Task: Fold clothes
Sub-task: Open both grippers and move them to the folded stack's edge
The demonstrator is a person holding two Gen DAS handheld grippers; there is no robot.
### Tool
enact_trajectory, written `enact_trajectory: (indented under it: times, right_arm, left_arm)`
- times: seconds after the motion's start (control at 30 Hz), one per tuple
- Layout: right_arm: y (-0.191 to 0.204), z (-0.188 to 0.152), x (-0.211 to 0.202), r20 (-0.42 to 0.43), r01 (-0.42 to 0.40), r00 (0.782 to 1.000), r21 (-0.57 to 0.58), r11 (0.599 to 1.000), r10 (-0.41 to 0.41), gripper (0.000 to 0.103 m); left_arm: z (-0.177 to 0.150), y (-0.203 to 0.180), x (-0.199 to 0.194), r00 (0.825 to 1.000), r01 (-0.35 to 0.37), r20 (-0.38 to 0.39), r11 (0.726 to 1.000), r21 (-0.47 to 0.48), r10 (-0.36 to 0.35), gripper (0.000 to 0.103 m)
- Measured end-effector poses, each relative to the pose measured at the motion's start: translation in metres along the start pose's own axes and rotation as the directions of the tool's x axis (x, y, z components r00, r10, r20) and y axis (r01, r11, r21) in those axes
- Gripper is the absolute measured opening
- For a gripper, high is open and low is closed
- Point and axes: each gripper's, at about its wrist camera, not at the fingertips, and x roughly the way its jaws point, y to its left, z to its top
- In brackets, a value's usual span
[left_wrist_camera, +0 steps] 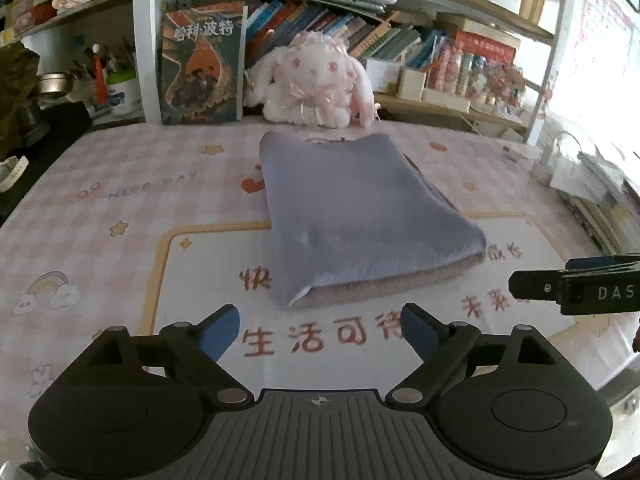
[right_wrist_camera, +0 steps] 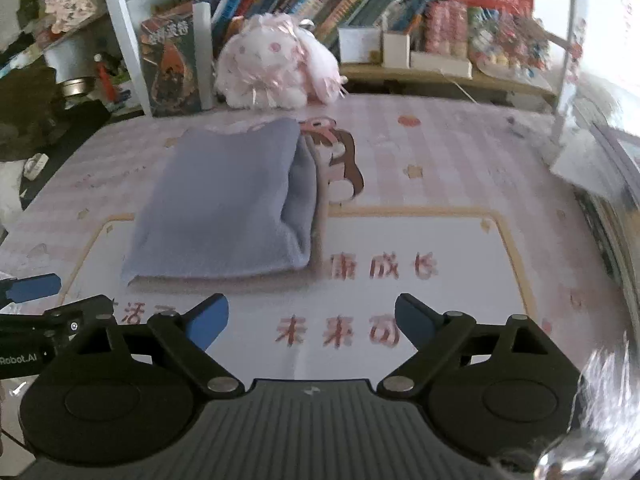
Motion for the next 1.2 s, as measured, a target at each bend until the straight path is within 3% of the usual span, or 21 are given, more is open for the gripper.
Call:
enact_trajectory:
  times: [0.23,0.63,0.8,1.0,1.2]
  right_arm:
    - [0.023,-0.019,-0.002,-0.052,0.043,0.998,0.019,0.999,-0.042,0.093]
    - [0.040,-0.024,-0.004,-0.087,0.075,0.993,0.006,0.997,-0.074,0.096]
    - [0.037,-0.023,0.001,-0.111,0.071,0.991,-0.003,0.997,-0.071,0.096]
    - [0.013,-0.003,0.008,-0.073,-0.051,0.996,0.070,0.996,0.056,0.096]
    - [-0.030,0.048,0.060,-0.098,-0.178,0.972,0.285,0.942,0.213,0.095]
  left_arm:
    - [-0.010,0.015,-0.005,0.999,0.036,-0.041,0.999,0.005,-0.036,0.093]
    - [-0.013,0.025,-0.001,0.995,0.067,-0.072,0.997,-0.027,-0.069,0.094]
    - [-0.007,0.030,0.011,0.990,0.104,-0.089,0.988,-0.113,-0.114,0.093]
    - [0.012,0.044,0.033,0.982,0.153,-0.065,0.950,-0.272,-0.177,0.092]
    - [0.040,0.065,0.074,0.979,0.164,-0.044,0.903,-0.397,-0.197,0.092]
